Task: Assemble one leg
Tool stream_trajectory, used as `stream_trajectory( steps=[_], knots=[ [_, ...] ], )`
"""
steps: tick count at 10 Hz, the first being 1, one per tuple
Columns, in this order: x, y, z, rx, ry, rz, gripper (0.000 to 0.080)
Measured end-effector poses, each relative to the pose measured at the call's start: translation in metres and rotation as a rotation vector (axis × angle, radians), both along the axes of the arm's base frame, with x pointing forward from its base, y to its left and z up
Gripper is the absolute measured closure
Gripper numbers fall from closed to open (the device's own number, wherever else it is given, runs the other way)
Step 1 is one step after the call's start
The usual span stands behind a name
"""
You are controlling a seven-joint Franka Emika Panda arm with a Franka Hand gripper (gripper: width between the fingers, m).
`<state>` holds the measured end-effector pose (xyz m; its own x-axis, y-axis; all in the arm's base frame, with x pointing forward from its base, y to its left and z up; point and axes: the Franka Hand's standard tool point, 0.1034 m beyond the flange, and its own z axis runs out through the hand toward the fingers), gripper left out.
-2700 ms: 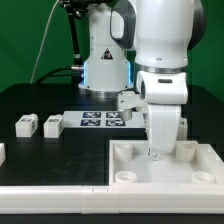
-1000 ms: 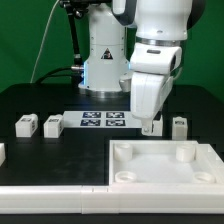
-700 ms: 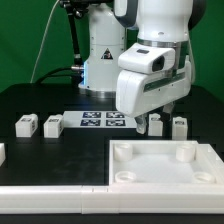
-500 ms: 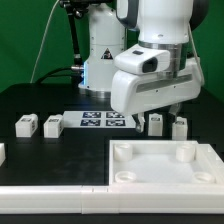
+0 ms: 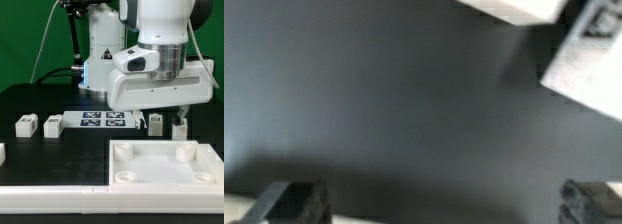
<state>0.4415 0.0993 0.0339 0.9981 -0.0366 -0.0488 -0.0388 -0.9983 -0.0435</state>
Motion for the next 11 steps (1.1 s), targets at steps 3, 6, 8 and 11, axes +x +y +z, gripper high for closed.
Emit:
stream_trajectory(
  steps=[3,6,8,11],
  knots=[
    [-0.008,0.024,0.001,0.008,0.012,-0.125,0.015],
    [-0.01,0.029,0.006,0.007,0.053,-0.126,0.015],
    [-0.019,0.025,0.006,-0.003,0.16,-0.099,0.015],
    [-0.024,0.033,0.004,-0.002,0.372,-0.022,0.015]
  ],
)
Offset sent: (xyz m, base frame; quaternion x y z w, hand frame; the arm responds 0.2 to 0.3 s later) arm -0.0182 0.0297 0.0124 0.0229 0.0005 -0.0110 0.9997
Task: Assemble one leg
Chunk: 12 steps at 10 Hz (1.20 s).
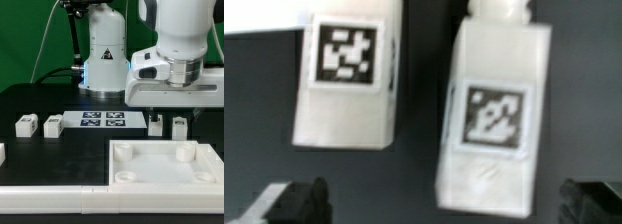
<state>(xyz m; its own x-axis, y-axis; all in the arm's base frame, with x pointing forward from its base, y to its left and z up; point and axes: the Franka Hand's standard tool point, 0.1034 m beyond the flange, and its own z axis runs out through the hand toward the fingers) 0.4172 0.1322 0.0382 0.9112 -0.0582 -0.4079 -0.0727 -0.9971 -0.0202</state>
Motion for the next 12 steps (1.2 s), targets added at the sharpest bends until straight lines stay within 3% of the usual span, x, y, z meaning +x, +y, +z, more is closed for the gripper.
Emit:
stream_trajectory(
  steps=[4,6,12],
  knots=[
    [-0.011,0.004,0.003,-0.005,0.333,0.027,0.015],
    [-0.006,0.003,-0.003,-0.003,0.469,0.025,0.015],
    [-0.008,0.015,-0.013,-0.014,0.47,0.035,0.015]
  ],
)
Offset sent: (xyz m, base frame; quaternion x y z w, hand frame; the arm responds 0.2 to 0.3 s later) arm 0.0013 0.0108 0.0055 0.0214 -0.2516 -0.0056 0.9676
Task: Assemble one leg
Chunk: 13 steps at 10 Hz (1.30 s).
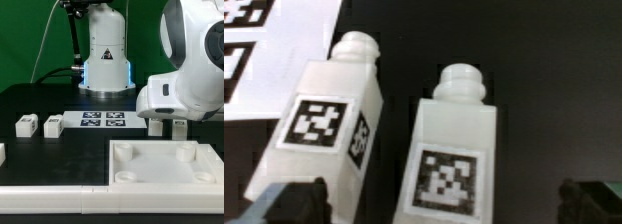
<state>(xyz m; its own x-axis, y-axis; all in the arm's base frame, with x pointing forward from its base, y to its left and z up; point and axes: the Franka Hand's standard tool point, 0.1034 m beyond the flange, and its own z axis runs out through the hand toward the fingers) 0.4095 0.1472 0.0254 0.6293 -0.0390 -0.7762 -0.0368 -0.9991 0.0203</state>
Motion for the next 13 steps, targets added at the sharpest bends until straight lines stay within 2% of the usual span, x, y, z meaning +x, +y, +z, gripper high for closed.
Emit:
stream_trajectory(
  steps=[5,8,10,11,12,13],
  knots=[
    [-0.005,0.007,-0.016,0.002,-0.024,0.011,0.015],
    [-0.008,-0.002,-0.019,-0.004,-0.016,0.0,0.015],
    [-0.007,-0.004,-0.019,-0.015,-0.016,-0.01,0.0178],
    [-0.007,-0.004,-0.019,-0.015,-0.016,-0.01,0.035],
    [-0.007,-0.004,-0.019,-0.015,-0.016,-0.01,0.035],
    [-0.007,-0.004,-0.019,-0.015,-0.016,-0.01,0.0513]
  ],
)
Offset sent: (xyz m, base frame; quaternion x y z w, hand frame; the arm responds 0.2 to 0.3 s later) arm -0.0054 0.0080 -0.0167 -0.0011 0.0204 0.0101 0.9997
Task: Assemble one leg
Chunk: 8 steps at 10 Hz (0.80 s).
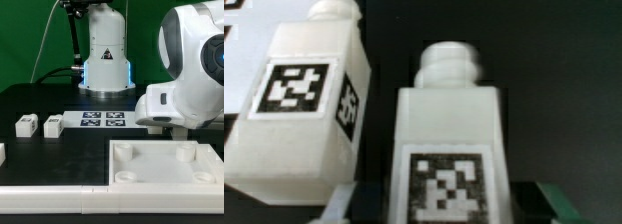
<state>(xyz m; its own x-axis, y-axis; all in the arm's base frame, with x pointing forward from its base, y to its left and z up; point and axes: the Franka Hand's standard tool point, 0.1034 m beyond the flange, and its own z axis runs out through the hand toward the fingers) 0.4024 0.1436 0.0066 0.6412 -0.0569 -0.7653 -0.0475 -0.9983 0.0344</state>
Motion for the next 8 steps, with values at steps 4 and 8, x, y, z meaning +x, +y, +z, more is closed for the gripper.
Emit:
stream_trajectory(
  steps=[4,8],
  knots=[
    [0.0,0.0,0.0,0.0,0.0,0.0,0.0509],
    [0.007,-0.001,0.015,-0.008,0.003,-0.007,0.0509]
  ],
)
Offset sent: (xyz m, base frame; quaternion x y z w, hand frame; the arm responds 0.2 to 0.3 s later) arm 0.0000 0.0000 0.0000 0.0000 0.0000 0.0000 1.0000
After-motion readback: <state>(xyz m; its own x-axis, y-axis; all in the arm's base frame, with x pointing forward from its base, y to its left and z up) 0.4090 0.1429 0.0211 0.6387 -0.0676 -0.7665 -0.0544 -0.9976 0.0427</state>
